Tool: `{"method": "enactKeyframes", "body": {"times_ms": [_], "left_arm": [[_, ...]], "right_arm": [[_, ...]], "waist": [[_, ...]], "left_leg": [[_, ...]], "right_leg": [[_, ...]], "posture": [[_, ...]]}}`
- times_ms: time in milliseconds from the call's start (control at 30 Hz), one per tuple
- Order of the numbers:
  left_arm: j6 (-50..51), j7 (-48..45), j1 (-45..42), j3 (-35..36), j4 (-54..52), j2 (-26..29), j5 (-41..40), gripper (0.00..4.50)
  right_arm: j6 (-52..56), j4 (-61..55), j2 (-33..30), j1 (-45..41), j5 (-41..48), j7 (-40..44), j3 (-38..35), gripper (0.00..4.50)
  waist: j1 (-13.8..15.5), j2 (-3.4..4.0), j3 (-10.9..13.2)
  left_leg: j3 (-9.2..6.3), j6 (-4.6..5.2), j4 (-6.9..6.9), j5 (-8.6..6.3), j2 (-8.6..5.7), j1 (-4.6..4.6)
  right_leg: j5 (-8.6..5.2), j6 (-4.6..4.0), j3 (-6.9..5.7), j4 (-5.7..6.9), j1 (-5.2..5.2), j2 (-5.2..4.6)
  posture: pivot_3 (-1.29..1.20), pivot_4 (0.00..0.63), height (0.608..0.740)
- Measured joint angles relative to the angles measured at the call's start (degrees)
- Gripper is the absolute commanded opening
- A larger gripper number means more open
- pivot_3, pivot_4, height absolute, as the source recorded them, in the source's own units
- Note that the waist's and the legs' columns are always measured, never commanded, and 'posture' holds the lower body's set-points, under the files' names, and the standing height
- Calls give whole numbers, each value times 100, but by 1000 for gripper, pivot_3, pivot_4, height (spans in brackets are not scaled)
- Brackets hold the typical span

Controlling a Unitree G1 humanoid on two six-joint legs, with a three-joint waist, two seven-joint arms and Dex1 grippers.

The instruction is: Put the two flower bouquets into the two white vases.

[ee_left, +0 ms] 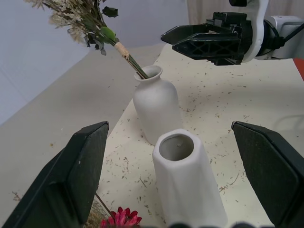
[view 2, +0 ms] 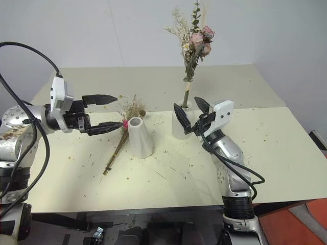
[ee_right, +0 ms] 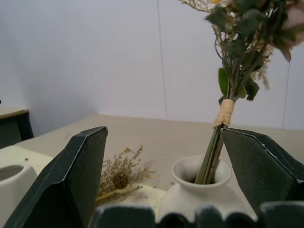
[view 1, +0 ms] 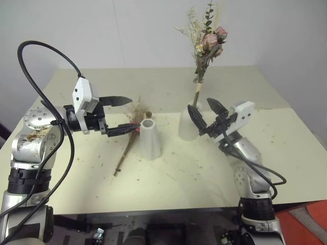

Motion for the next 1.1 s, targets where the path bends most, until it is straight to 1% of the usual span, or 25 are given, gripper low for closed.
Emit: {"method": "enactKeyframes", "body": {"times_ms": [100,200,300,433,567,800,900,1100], "left_arm": [[8,27,25,37,-41,8,-4,4500],[14,48,30,51,-72,14,-4,4500],[17,85,44,60,-98,20,-3,4500],[23,99,58,63,-165,20,-8,4500],[37,118,62,65,-227,22,-74,4500],[37,146,96,65,-259,29,-99,4500],[37,147,97,65,-258,31,-99,4500],[36,147,115,65,-256,40,-99,4500]], "right_arm": [[380,167,-135,-419,15,-142,-70,4469],[978,677,-479,-1269,207,-132,-196,4469],[1566,1158,-773,-1835,197,-145,-253,4469],[2160,1646,-979,-2085,197,59,-136,4469],[2608,1841,-995,-2388,195,133,-19,4469],[2772,2488,-852,-2970,79,-8,-26,4469],[2845,2788,-784,-3152,104,-19,-63,3881],[2846,3095,-788,-3250,75,10,-64,1823]], "waist": [[-5,0,0],[-2,0,0],[1,-1,0],[5,-1,0],[-12,-1,0],[-6,0,0],[-4,0,0],[-5,0,0]], "left_leg": [[5,0,0,0,-1,6],[7,0,0,0,1,11],[7,0,-3,0,2,8],[8,0,-4,0,1,-3],[9,0,-4,0,0,-1],[10,0,-5,0,1,-1],[10,0,-5,0,1,-3],[10,0,-5,0,1,-3]], "right_leg": [[0,0,7,4,0,0],[1,-2,10,4,3,3],[0,-3,10,-1,2,4],[0,-3,10,-4,-2,2],[1,-4,13,-1,-5,2],[1,-4,14,-3,-4,3],[1,-4,14,-2,-5,2],[1,-4,14,-2,-5,2]], "posture": [[0,150,740],[0,150,740],[0,150,740],[0,150,740],[0,150,740],[0,150,740],[0,150,740],[0,150,740]]}}
